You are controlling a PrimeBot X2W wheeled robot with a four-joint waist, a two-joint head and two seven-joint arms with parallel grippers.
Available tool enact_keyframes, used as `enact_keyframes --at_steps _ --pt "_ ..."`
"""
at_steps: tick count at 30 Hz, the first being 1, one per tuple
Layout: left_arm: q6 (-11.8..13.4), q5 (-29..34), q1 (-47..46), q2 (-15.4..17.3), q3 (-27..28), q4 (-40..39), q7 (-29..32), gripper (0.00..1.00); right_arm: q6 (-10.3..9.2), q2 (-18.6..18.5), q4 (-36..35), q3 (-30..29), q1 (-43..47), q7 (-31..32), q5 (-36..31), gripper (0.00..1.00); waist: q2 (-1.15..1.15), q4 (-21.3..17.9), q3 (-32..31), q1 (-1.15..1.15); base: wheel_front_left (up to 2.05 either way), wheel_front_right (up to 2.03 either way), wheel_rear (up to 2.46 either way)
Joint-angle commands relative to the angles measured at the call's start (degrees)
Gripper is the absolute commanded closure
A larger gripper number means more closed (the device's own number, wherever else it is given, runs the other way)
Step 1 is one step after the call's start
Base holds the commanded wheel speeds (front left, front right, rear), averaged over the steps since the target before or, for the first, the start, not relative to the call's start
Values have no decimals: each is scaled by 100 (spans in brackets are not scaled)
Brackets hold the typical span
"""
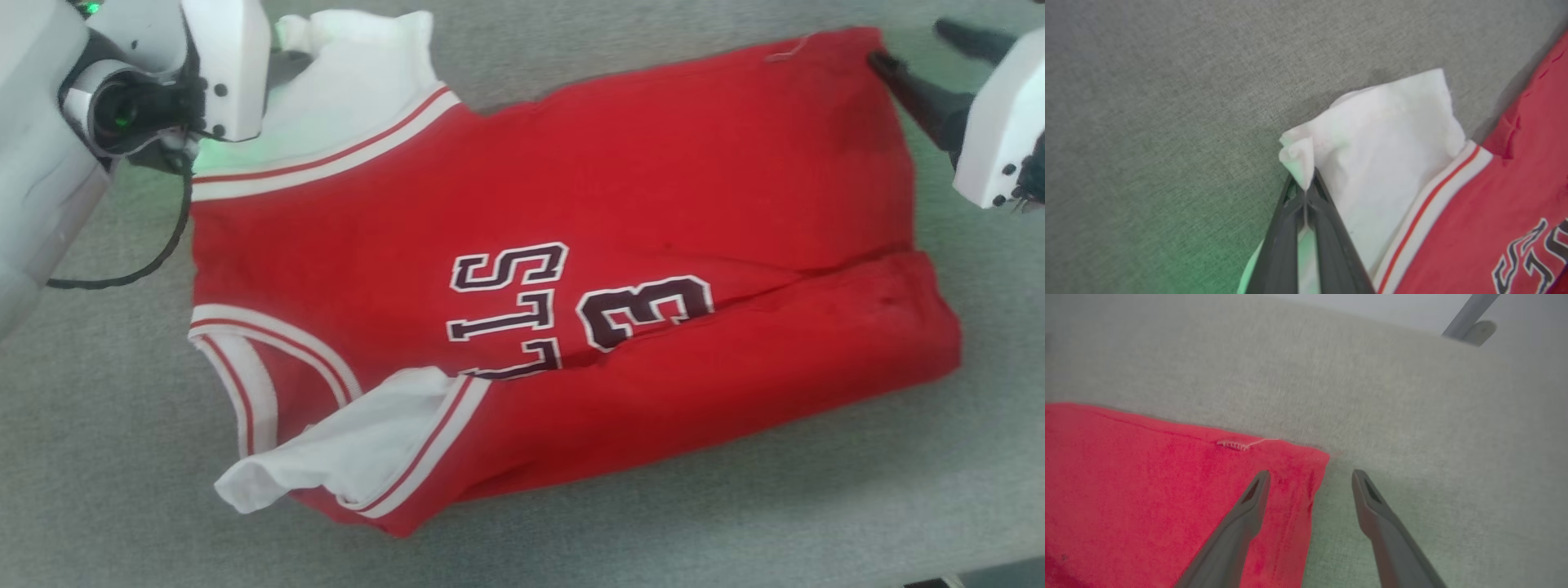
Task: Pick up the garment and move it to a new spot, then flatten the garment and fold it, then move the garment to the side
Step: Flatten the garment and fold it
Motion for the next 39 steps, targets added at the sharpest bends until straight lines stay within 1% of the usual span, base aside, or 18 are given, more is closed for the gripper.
enact_keyframes --at_steps 1,5,7,12,13,14,15,16,19,22,26,28,33,38,39 --pt "-6 -10 -41 -22 -44 -23 -31 100 0 41 234 118 -185 262 180 0 0 107 87 0 0 0 0" --pt "-6 -26 -60 -68 -91 -109 -97 100 0 110 849 354 -523 903 515 0 0 209 150 0 0 0 0" --pt "-6 -37 -60 -77 -121 -148 -110 100 1 151 1059 462 -629 1122 641 0 0 239 169 0 0 0 0" --pt "-6 -95 -108 -126 -172 -228 -154 100 0 263 1464 631 -751 1201 827 0 0 316 219 0 0 0 0" --pt "-6 -106 -118 -144 -176 -244 -165 100 0 270 1531 653 -759 1221 878 37 0 331 229 0 0 0 0" --pt "-6 -111 -125 -158 -182 -249 -181 100 0 277 1571 702 -775 1264 911 80 0 345 236 0 0 0 0" --pt "-6 -94 -130 -174 -190 -261 -209 100 0 268 1588 762 -782 1283 941 95 0 358 234 0 0 0 0" --pt "-6 -78 -137 -188 -194 -275 -241 100 1 245 1594 801 -794 1289 979 100 0 375 224 0 0 0 0" --pt "-7 -104 -111 -203 -182 -307 -368 100 0 174 1572 804 -848 1139 1028 100 0 416 170 0 0 0 0" --pt "-7 -128 -40 -217 -162 -456 -676 100 0 12 1498 824 -847 884 1064 100 0 508 -19 0 0 0 0" --pt "-7 -295 204 -75 -113 -867 -1182 100 0 -206 1303 912 -641 653 1188 100 0 646 -470 0 0 0 0" --pt "-7 -391 376 45 -90 -1218 -1460 100 0 -317 1160 901 -425 548 1331 100 0 721 -720 0 0 0 0" --pt "-8 -522 915 587 -98 -2224 -2074 100 0 -781 636 927 216 372 1600 100 0 904 -1205 0 0 0 0" --pt "-8 -463 1601 1181 -188 -3231 -2679 100 0 -1290 124 807 1053 163 1847 100 0 1076 -1517 0 0 0 0" --pt "-7 -436 1905 1405 -221 -3599 -2943 100 0 -1474 -85 729 1416 71 1923 100 0 1130 -1605 0 0 0 0"
